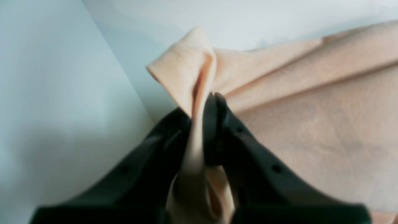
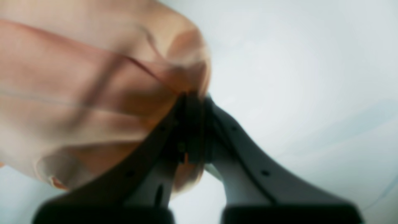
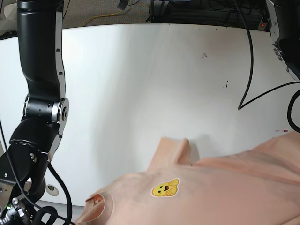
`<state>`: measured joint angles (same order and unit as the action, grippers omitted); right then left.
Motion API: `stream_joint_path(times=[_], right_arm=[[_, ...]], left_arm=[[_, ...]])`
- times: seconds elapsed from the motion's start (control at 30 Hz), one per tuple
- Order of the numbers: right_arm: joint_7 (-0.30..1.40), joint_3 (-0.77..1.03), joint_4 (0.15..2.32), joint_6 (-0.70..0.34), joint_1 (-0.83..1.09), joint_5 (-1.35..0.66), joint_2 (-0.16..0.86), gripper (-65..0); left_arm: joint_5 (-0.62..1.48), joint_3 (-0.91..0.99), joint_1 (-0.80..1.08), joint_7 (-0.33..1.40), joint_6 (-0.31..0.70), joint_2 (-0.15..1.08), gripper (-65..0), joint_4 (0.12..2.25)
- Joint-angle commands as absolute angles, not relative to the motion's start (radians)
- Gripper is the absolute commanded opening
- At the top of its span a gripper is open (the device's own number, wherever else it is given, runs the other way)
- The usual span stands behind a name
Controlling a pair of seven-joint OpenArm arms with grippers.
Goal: Fold the T-shirt properly
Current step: 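Lift the shirt with both grippers up off the table, then stretch the shirt between grippers and lay it flat on the table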
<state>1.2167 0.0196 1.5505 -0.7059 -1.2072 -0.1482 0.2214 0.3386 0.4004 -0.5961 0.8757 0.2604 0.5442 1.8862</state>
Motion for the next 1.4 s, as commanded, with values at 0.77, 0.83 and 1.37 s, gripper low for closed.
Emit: stream_joint_path(times=[0.77,0.83,1.37], right_arm=[[1.32,0.337,1.972,-0.698,-0.433,-0.136,0.179,-65.0],[1.32,0.366,1.974,-0.698,-0.371,-0.136,0.157,-65.0],[1.32,0.513,1.968,-0.698,-0.001,-0.453,0.105,-65.0]], left_arm=[[0.329,0.541,-0.001,0.855,0.538,0.403,-65.0,2.0],[0.329,0.553,0.067,0.855,0.549,0.387,-65.0,1.998],[0.32,0.567,0.397,0.789,0.57,0.329,-65.0,1.989]])
